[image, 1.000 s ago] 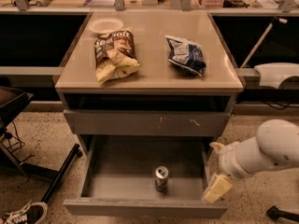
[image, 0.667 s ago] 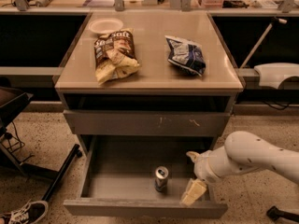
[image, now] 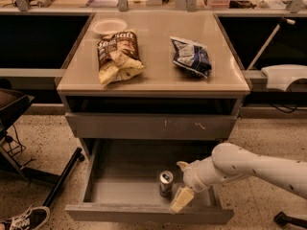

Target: Pick redbull can from middle drawer and place on counter

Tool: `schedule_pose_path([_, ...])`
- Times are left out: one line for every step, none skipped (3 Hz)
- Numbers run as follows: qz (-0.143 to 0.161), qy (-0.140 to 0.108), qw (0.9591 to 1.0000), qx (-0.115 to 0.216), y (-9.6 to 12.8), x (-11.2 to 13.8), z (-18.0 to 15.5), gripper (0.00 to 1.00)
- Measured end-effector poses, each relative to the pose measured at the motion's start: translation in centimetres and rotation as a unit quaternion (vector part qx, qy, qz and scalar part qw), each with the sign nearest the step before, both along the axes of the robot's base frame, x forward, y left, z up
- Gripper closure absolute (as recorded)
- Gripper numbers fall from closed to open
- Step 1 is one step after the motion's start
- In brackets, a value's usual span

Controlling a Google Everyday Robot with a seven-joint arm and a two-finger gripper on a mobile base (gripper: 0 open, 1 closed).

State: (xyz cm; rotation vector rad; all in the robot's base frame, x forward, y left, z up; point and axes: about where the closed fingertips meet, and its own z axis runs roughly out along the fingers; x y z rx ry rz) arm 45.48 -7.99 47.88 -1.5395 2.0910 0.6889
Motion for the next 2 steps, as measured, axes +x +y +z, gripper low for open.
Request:
schedule_pose_path([-0.028, -0.002, 0.999, 0.033, -1.4, 1.1, -0.5, 0.0])
schedule_pose_path([-0.077, -0.046, 0.9911, 0.099, -2.7, 3.0, -0.9, 0.0])
